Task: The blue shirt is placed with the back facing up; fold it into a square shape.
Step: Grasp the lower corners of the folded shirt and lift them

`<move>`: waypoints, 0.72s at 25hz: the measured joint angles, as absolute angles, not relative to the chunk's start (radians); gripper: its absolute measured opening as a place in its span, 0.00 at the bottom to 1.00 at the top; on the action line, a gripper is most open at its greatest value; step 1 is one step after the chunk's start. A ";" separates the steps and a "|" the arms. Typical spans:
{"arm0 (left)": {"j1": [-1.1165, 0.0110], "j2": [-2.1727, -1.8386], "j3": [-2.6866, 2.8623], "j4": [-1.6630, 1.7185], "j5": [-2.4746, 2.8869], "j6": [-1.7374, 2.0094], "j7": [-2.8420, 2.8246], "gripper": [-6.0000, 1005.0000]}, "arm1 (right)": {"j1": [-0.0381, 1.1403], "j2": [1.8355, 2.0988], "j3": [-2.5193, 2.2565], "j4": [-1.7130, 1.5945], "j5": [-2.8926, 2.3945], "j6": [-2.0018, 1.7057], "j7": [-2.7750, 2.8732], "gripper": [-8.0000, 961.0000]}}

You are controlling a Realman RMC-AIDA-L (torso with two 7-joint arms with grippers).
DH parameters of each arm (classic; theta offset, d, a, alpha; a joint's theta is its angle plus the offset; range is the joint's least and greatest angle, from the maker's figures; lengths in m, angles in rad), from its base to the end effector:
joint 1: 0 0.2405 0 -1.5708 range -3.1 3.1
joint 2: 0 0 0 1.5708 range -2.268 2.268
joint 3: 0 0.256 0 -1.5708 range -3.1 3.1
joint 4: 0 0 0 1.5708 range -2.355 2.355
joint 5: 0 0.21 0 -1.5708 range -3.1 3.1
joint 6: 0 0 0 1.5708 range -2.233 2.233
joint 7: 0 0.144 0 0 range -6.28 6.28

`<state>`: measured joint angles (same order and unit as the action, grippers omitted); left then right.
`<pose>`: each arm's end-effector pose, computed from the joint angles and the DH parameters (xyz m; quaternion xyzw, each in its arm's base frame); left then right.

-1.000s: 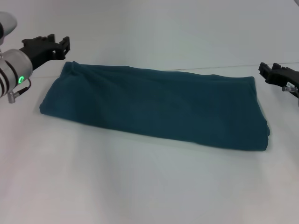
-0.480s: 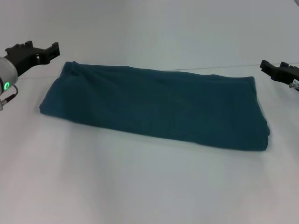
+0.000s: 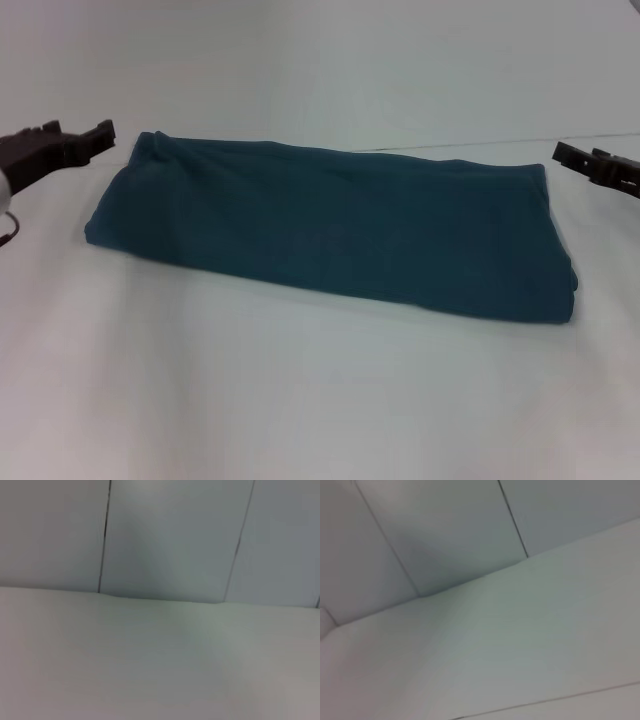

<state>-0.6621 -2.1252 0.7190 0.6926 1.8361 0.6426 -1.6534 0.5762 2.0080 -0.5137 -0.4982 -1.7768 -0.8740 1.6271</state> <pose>-0.2703 0.4491 0.0414 -0.7626 -0.3797 -0.2236 0.4736 0.3395 0.4059 0.0653 -0.7173 0.4703 0.2794 0.4315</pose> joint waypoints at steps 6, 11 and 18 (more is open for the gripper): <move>-0.563 -2.133 0.726 0.793 1.839 0.805 -1.721 0.77 | 0.501 1.965 -0.541 -0.538 -1.799 -1.041 1.743 0.71; -0.537 -2.137 0.724 0.808 1.893 0.856 -1.751 0.77 | 0.476 1.945 -0.552 -0.583 -1.927 -1.125 1.855 0.71; -0.536 -2.142 0.729 0.800 2.011 0.854 -1.762 0.77 | 0.442 1.942 -0.542 -0.643 -1.985 -1.265 1.911 0.70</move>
